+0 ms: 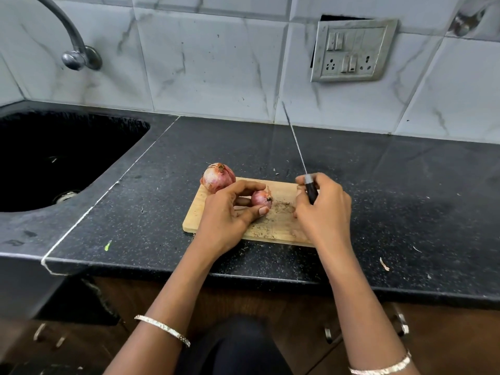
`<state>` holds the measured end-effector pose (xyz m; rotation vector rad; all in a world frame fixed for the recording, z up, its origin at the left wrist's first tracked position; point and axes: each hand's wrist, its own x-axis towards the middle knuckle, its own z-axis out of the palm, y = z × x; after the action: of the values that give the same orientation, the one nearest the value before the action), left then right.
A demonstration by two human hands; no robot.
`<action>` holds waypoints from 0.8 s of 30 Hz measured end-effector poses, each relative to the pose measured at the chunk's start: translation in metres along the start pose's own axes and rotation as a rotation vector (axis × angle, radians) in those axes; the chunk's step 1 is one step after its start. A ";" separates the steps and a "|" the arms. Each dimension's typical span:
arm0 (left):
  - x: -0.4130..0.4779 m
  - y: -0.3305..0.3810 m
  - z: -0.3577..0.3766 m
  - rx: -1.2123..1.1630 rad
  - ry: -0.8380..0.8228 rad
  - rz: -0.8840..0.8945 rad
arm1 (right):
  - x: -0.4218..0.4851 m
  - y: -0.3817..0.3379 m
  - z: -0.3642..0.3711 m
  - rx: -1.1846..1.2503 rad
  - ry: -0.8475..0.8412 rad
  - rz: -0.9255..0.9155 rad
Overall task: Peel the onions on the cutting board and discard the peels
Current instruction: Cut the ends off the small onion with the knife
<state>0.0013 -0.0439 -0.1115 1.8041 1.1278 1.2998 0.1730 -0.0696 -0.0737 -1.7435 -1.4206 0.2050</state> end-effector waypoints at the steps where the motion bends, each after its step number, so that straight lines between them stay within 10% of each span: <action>1: 0.000 0.000 0.000 -0.001 0.002 0.003 | -0.002 -0.002 -0.006 -0.017 -0.024 -0.016; 24: 0.000 0.001 0.003 0.129 0.075 0.012 | -0.078 0.002 -0.015 -0.027 -0.073 -0.139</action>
<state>0.0045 -0.0441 -0.1120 1.8706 1.2698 1.3379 0.1569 -0.1442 -0.0945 -1.6659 -1.5976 0.1771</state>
